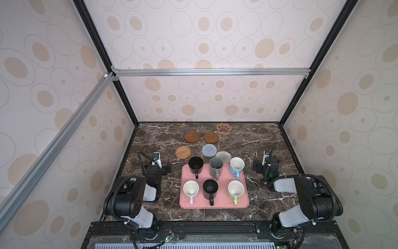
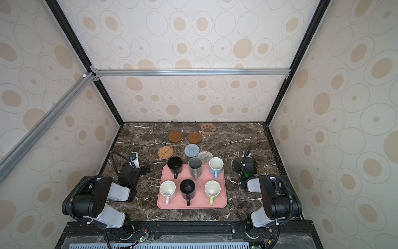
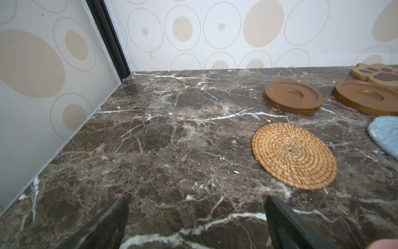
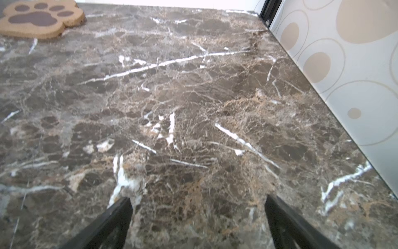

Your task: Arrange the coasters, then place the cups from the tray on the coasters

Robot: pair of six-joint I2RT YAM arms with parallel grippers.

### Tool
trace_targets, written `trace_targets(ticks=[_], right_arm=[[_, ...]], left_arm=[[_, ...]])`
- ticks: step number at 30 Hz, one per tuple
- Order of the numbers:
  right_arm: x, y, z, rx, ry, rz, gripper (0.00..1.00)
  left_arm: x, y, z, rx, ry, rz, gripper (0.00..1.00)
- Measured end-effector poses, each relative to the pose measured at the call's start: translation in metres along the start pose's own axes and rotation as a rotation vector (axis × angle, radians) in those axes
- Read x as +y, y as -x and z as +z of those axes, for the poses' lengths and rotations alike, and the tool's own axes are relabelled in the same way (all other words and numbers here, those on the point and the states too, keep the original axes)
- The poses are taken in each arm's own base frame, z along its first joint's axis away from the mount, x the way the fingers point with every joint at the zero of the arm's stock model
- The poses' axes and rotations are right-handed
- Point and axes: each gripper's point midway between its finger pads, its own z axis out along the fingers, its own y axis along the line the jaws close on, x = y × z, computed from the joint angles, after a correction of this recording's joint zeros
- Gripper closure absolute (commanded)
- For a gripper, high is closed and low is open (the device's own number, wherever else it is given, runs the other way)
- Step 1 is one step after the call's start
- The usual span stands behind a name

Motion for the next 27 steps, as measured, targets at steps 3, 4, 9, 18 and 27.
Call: trace_targets(ticks=[3,4,9,18,27], right_arm=[[-0.001,0.010,0.000,-0.038,-0.008,0.007,0.00],[-0.001,0.013,0.001,-0.049,-0.010,0.009,0.00],[-0.001,0.021,0.001,-0.083,-0.014,0.016,0.00],[0.000,0.027,0.002,-0.103,-0.014,0.021,0.00],[0.000,0.029,0.001,-0.109,-0.013,0.023,0.00]], left_arm=[[0.001,0.008,0.001,-0.033,0.003,0.001,0.00],[0.001,0.011,0.001,-0.044,0.005,0.001,0.00],[0.003,0.020,0.001,-0.081,0.014,0.002,0.00],[0.004,0.026,0.002,-0.102,0.021,0.000,0.00],[0.004,0.030,0.004,-0.110,0.021,-0.002,0.00]])
